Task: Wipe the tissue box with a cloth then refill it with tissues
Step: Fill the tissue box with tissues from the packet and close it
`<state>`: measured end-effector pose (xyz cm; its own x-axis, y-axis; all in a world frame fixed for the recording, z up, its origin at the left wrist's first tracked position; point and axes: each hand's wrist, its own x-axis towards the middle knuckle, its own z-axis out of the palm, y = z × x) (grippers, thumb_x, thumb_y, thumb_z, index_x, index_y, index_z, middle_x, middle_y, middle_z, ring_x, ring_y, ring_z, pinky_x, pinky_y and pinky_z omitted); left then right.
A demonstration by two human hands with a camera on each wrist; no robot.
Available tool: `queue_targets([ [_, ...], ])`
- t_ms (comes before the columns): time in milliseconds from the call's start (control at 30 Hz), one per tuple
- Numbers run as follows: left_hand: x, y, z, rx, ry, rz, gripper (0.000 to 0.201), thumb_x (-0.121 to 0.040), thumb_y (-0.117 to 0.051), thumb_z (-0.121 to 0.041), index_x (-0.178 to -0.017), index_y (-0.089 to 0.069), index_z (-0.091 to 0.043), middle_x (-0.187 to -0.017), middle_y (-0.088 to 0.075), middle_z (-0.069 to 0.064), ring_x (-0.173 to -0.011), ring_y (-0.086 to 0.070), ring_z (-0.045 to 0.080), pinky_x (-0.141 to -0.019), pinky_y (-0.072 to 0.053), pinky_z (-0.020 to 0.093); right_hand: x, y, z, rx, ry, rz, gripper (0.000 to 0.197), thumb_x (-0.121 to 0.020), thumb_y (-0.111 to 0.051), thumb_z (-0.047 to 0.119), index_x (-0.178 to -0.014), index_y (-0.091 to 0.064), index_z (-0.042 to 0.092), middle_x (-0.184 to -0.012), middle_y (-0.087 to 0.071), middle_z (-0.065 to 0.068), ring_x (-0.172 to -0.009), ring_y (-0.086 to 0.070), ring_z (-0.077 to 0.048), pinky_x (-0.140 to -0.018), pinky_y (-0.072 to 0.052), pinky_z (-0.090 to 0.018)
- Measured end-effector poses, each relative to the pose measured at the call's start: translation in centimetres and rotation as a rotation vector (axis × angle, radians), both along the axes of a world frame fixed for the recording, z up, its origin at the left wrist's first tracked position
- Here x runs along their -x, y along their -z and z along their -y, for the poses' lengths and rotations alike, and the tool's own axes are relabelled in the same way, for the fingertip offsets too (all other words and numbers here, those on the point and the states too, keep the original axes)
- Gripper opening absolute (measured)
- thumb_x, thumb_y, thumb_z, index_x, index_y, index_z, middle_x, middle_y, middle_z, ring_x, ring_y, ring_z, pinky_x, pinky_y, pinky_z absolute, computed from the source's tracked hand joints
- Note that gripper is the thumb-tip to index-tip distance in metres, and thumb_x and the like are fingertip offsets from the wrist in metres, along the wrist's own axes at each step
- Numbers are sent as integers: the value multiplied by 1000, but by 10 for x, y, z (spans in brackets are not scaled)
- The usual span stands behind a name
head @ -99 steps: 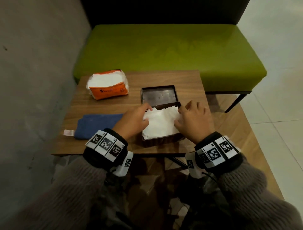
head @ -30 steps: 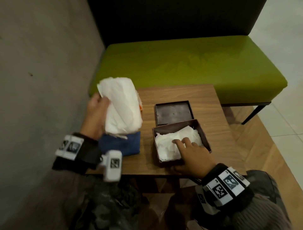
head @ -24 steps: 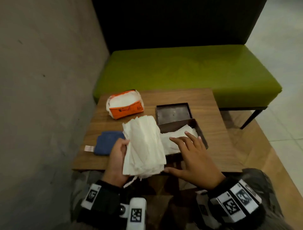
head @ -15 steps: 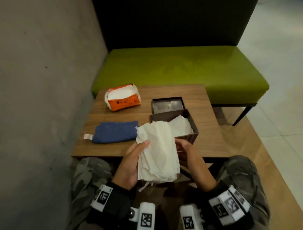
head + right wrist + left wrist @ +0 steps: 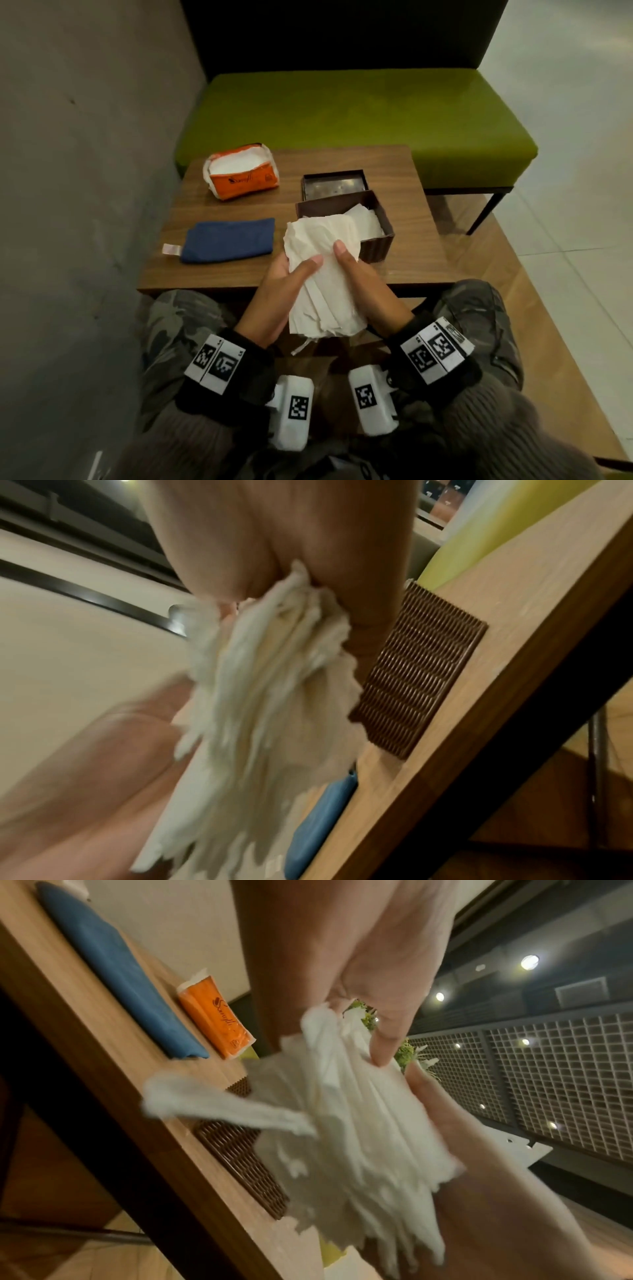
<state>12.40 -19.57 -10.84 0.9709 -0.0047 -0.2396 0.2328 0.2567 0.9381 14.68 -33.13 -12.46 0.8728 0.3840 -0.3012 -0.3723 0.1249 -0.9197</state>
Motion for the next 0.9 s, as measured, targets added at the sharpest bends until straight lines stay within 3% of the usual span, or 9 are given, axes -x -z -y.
queue_targets([
  [200,2,4,-2,-186,56,43,44,-91,-59,-18,-131,-45,-26,-121,-63,-3,-111,-62,13,-93,-51,33,7,1,-2,43,-52,97,60,-92,-48,55,-142,-43,23,-134,-59,0,-122,-59,-14,-107,-45,-40],
  [333,-1,2,-25,-364,104,108,56,-82,-67,-26,-133,-45,-22,-123,-61,-2,-111,-60,12,-92,-50,31,-2,-6,18,203,65,178,91,-74,-69,58,-146,-29,20,-136,-53,1,-118,-57,-10,-97,-52,-35],
  [400,0,-4,-32,-521,234,143,47,-84,-68,-22,-127,-49,-23,-118,-62,-4,-103,-60,1,-85,-50,19,-8,-12,27,345,11,272,104,-63,-75,55,-148,-24,25,-135,-50,5,-121,-50,-7,-100,-47,-31],
  [467,-1,-11,-30,-645,376,175,40,-84,-68,-21,-119,-50,-28,-108,-62,-12,-91,-60,-8,-75,-48,9,-14,-17,30,519,-157,396,96,-62,-80,54,-143,-36,25,-132,-55,2,-120,-53,-11,-101,-47,-34],
  [567,-3,-15,-27,-669,438,157,44,-81,-72,-23,-118,-47,-28,-108,-62,-10,-95,-62,0,-81,-51,20,-17,-18,29,667,-272,530,60,-70,-77,52,-113,-64,14,-106,-70,-2,-98,-66,-17,-88,-53,-47],
  [633,-2,-14,-30,-546,320,96,50,-80,-73,-23,-121,-46,-28,-108,-66,-2,-95,-67,11,-80,-55,29,-17,-16,31,588,-195,496,36,-78,-77,38,-104,-70,13,-100,-73,-3,-93,-69,-18,-86,-55,-48],
  [700,3,-7,-35,-271,160,36,52,-77,-75,-26,-123,-50,-25,-113,-66,2,-98,-68,15,-79,-57,29,-14,-13,38,427,-60,395,20,-84,-73,24,-101,-69,15,-101,-74,-4,-95,-70,-20,-86,-57,-43],
  [800,16,10,-37,169,85,-42,72,-70,-78,-39,-132,-47,-18,-131,-60,5,-117,-59,18,-92,-52,30,-7,-10,47,166,94,184,24,-89,-66,18,-113,-65,14,-110,-72,-3,-105,-69,-21,-83,-58,-31],
  [900,23,17,-28,326,57,-56,75,-71,-78,-38,-134,-45,-15,-132,-59,5,-121,-56,19,-94,-51,30,-3,-5,43,100,86,121,29,-92,-61,18,-120,-60,16,-117,-70,-2,-108,-68,-17,-86,-57,-27],
])
